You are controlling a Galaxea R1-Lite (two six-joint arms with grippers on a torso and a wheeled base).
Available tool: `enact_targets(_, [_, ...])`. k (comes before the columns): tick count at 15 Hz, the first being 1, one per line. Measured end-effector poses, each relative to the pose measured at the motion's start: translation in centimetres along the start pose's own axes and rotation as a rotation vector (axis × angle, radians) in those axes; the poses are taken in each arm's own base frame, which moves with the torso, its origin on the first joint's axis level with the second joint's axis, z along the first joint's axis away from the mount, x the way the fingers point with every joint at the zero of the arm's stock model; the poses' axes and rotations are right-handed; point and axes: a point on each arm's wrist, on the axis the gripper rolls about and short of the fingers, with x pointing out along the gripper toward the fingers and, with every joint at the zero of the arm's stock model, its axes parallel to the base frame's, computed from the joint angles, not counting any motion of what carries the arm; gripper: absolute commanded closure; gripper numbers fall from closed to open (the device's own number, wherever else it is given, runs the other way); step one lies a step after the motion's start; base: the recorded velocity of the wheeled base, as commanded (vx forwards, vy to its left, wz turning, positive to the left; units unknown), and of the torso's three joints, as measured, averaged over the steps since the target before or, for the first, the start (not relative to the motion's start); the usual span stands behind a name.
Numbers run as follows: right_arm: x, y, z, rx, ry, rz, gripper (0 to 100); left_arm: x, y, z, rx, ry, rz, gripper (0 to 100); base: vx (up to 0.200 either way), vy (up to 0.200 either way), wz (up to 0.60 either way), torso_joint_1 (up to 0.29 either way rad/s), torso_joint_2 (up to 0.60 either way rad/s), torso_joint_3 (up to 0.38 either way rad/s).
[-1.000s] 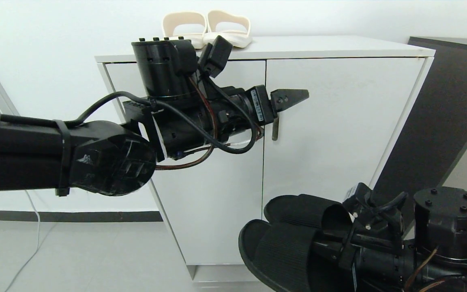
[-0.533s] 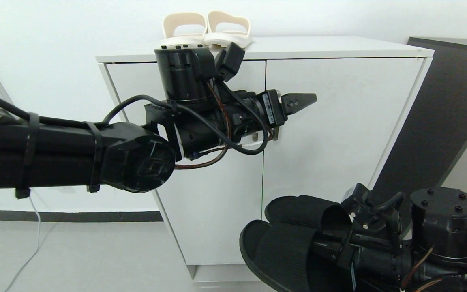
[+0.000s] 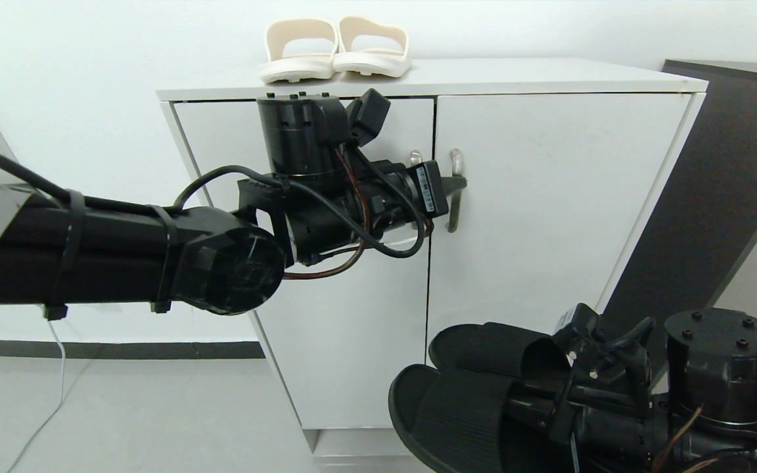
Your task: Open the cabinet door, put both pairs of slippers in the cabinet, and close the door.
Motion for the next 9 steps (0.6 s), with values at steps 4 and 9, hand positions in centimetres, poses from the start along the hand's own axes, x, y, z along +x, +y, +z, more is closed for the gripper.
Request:
enact_targets(4, [-0.5, 0.4, -0.8, -0.023, 0.020, 0.102, 100, -1.5, -1.4, -0.7, -0.007, 0.026, -0.023, 100, 0.000, 0.000, 0.00, 0.000, 0.00, 0.000])
enact_targets(9, [-1.2, 0.9, -1.4, -0.057, 0.034, 0.154, 100, -4.7, -4.6, -2.0, -0.006, 0.050, -0.099, 100, 0.000, 0.000, 0.00, 0.000, 0.00, 0.000])
